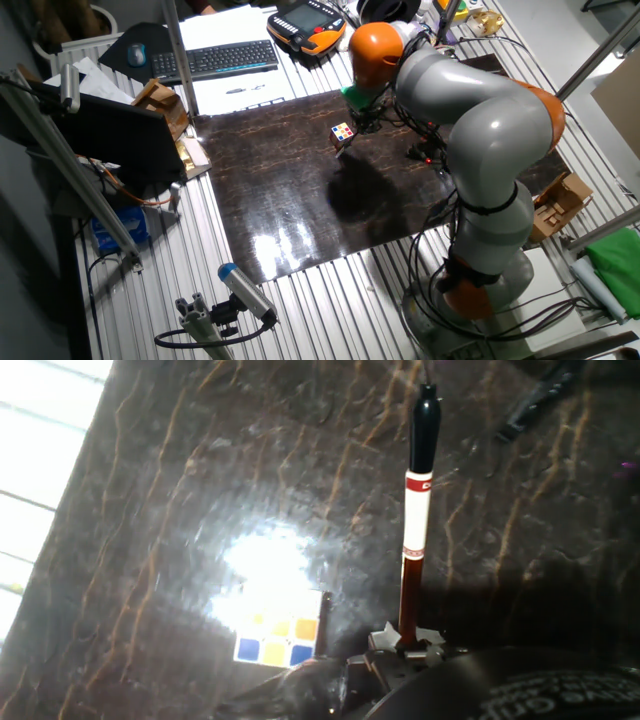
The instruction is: Place the brush on the pen rack
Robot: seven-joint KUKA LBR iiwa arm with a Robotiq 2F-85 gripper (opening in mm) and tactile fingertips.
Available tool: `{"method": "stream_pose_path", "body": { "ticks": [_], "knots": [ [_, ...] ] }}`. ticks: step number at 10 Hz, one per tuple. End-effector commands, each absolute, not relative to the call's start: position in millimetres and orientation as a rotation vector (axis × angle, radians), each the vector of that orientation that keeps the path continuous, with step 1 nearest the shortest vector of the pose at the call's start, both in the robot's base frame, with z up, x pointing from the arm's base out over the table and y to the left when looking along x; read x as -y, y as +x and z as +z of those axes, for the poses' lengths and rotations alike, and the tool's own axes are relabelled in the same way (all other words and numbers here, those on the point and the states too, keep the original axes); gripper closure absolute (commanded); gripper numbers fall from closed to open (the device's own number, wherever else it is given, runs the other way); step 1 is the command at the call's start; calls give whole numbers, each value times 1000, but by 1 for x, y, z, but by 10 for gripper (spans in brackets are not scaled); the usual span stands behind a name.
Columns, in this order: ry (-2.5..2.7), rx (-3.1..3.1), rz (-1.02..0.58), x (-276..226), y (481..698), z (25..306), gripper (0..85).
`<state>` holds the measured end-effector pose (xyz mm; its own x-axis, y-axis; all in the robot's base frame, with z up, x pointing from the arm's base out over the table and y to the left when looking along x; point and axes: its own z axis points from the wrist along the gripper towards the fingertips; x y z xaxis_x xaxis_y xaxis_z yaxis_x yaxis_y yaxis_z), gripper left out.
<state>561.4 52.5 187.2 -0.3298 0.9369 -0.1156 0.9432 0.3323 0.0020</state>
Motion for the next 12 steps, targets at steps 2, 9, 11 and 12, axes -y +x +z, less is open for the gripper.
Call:
{"method": "stream_pose_path", "body": {
  "ticks": [2, 9, 11, 12],
  "knots": [
    [1752, -2479, -113, -49, 557, 193, 840],
    [1825, -2429, -103, -20, 560, 210, 840],
    [1886, -2386, -80, -8, 561, 208, 840],
    [1892, -2382, -78, -3, 561, 209, 840]
  ]
}}
